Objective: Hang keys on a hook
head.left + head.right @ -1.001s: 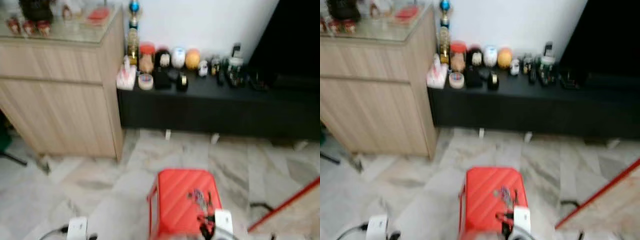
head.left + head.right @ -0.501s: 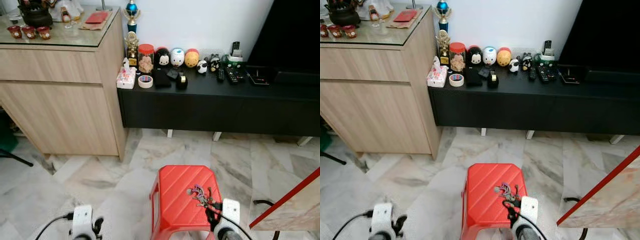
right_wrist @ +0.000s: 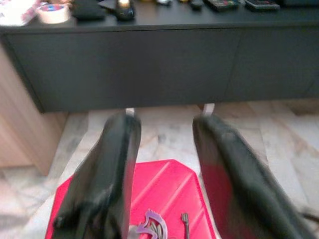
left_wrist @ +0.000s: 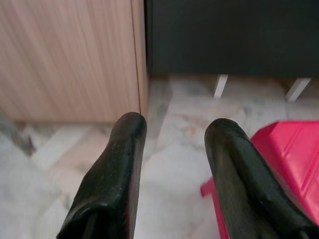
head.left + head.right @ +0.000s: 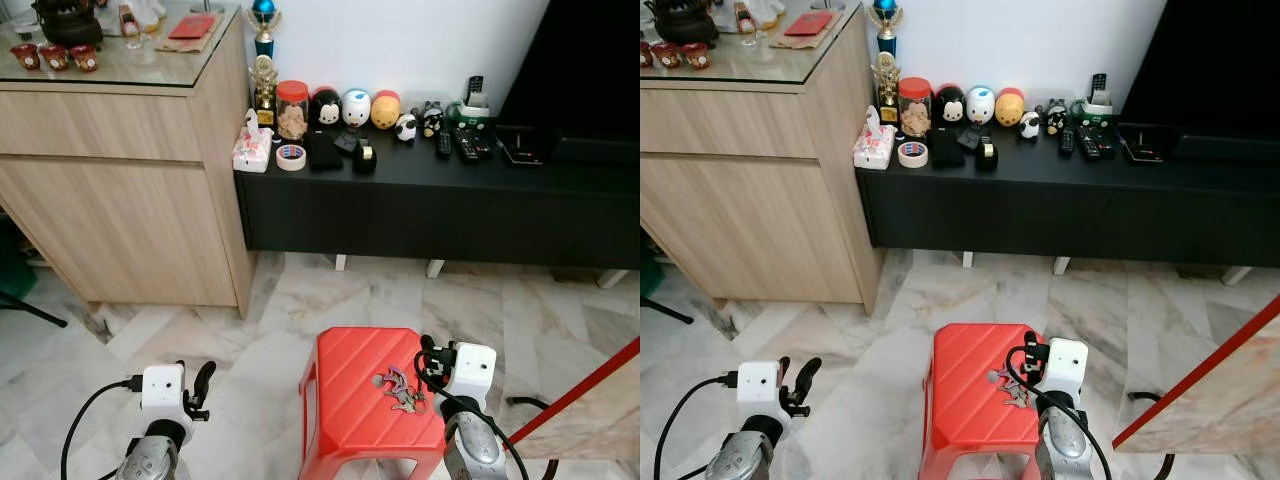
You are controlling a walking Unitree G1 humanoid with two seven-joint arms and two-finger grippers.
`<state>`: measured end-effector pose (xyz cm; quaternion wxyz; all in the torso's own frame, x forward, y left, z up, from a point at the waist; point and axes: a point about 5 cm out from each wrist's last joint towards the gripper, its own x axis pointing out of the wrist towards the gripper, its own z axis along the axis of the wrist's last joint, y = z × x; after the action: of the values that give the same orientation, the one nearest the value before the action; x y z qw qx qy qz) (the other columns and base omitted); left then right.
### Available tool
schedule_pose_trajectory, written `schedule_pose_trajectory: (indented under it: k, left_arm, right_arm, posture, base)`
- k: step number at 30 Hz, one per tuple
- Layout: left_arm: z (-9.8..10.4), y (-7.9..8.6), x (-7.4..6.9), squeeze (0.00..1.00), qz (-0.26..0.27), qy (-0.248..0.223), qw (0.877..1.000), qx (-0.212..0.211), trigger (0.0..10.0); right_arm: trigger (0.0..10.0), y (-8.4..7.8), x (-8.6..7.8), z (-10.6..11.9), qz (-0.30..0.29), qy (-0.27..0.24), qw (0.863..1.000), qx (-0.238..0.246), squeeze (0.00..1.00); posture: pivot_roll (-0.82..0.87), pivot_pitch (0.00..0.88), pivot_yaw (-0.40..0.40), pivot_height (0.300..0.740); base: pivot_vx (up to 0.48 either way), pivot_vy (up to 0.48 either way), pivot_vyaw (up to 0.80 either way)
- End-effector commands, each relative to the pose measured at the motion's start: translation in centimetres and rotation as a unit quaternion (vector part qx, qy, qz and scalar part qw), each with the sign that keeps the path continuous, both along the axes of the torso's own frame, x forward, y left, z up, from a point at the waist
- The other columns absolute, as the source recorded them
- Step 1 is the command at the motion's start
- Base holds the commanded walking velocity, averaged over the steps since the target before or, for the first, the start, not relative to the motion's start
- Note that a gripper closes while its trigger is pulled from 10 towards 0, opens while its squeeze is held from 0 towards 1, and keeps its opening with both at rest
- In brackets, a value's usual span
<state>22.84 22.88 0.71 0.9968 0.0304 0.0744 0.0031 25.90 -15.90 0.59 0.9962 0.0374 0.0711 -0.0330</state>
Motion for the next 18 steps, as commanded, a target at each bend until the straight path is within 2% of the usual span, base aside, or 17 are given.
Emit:
schedule_pose_trajectory:
  k: [1, 5, 8, 13, 18]
  left_arm:
    - [0.8, -0.6, 0.1, 0.0, -0.024, -0.017, 1.0, -0.002, 10.0]
    - [1.0, -1.0, 0.0, 0.0, -0.044, -0.017, 0.999, -0.001, 10.0]
    - [2.2, -1.3, 1.1, 0.0, -0.02, -0.047, 0.999, -0.017, 10.0]
    - [3.4, -1.7, 1.9, 0.0, -0.017, -0.067, 0.997, -0.025, 10.0]
    - [4.1, -1.4, 2.2, 0.0, -0.009, -0.075, 0.997, -0.028, 10.0]
  right_arm:
    - [10.0, 0.1, 0.1, 0.8, 0.002, -0.023, 1.0, -0.007, 0.0]
    - [10.0, 0.3, 0.3, 1.3, 0.005, -0.035, 0.999, -0.011, 0.0]
    - [10.0, 0.1, 0.7, 2.2, -0.021, -0.051, 0.998, 0.005, 0.0]
    - [10.0, -0.2, 0.6, 2.0, -0.051, -0.044, 0.998, 0.014, 0.0]
    - [10.0, -0.6, 0.4, 1.6, -0.077, -0.031, 0.996, 0.029, 0.0]
  posture:
    - [0.07, 0.0, -0.09, 0.74]
    - [0.07, 0.0, -0.086, 0.74]
    - [0.08, 0.0, -0.086, 0.74]
    - [0.09, 0.0, -0.071, 0.74]
    - [0.09, 0.0, -0.063, 0.74]
  base:
    - [0.0, 0.0, 0.0]
    - [0.0, 0.0, 0.0]
    - [0.0, 0.0, 0.0]
    - [0.0, 0.0, 0.0]
    - [0.0, 0.0, 0.0]
